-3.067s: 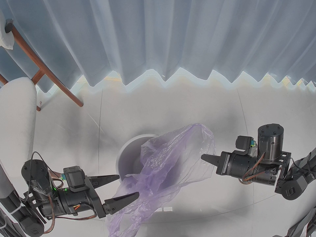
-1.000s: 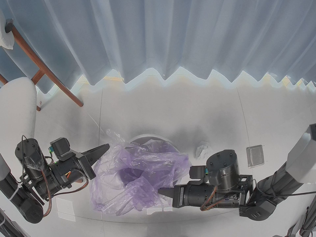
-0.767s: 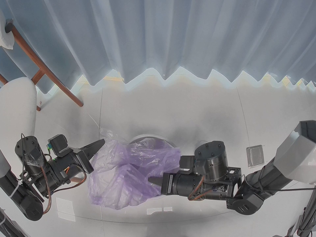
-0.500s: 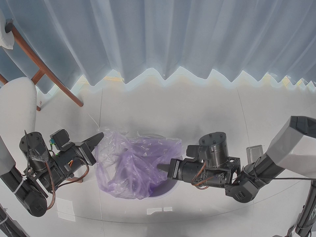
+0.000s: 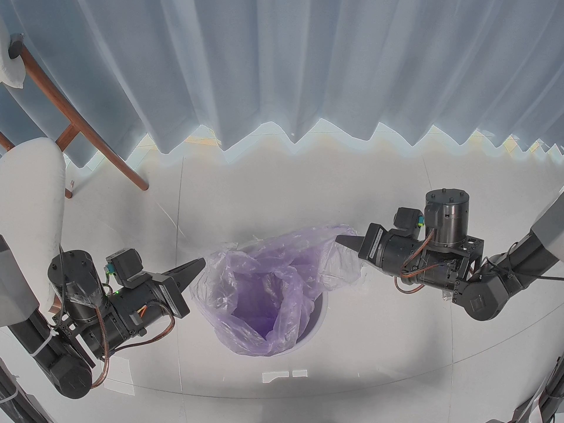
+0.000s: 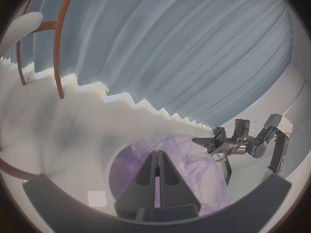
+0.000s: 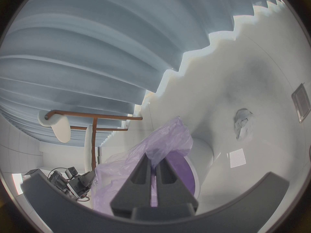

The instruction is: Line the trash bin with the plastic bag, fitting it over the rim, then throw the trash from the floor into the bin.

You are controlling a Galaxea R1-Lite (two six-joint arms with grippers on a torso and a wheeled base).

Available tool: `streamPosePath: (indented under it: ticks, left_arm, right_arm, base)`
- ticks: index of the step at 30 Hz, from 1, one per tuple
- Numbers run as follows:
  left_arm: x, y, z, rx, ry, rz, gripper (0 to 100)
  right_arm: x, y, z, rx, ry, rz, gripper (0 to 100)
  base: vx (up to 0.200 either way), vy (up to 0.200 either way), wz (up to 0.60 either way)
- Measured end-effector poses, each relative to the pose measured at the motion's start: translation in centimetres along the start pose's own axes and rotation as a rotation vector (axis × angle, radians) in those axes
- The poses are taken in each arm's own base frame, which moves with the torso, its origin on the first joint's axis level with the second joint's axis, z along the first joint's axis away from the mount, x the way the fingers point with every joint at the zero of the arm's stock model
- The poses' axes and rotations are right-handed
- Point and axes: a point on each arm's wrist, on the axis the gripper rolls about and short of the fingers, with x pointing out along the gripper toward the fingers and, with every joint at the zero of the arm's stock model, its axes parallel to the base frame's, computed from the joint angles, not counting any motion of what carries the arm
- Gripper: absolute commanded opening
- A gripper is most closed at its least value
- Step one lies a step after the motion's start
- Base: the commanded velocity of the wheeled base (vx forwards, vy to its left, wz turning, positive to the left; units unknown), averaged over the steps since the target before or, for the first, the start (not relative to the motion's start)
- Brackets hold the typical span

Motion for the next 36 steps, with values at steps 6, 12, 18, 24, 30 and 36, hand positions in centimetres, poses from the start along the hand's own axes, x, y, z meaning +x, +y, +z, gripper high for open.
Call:
streamPosePath:
  ticks: [6, 12, 18, 24, 30, 36]
  left_arm:
    - [0.0, 0.3, -0.2, -0.001, 0.008, 0.015, 0]
    - [0.2, 0.7, -0.6, -0.008, 0.021, 0.039, 0]
    - [0.4, 1.1, -1.1, -0.016, 0.038, 0.071, 0]
    - [0.2, 1.1, -1.9, -0.021, 0.074, 0.074, 0]
    - [0.2, 1.1, -2.1, -0.022, 0.086, 0.077, 0]
    - [0.2, 1.1, -2.3, -0.021, 0.093, 0.076, 0]
  right_arm:
    - [0.5, -1.1, 0.5, -0.001, -0.026, -0.012, 0]
    - [2.2, -3.1, 0.9, -0.007, -0.081, -0.010, 0]
    - [4.0, -4.6, 1.8, -0.004, -0.117, -0.014, 0]
    - [4.8, -5.1, 1.8, 0.004, -0.117, -0.014, 100]
    - [3.3, -5.2, 0.7, 0.030, -0.081, -0.046, 100]
    - [-0.4, -3.9, -0.2, 0.038, -0.045, -0.068, 100]
  base:
    - [0.000, 0.000, 0.00]
    - [0.000, 0.000, 0.00]
    - [0.000, 0.000, 0.00]
    - [0.000, 0.000, 0.00]
    - [0.000, 0.000, 0.00]
    - [0.000, 0.000, 0.00]
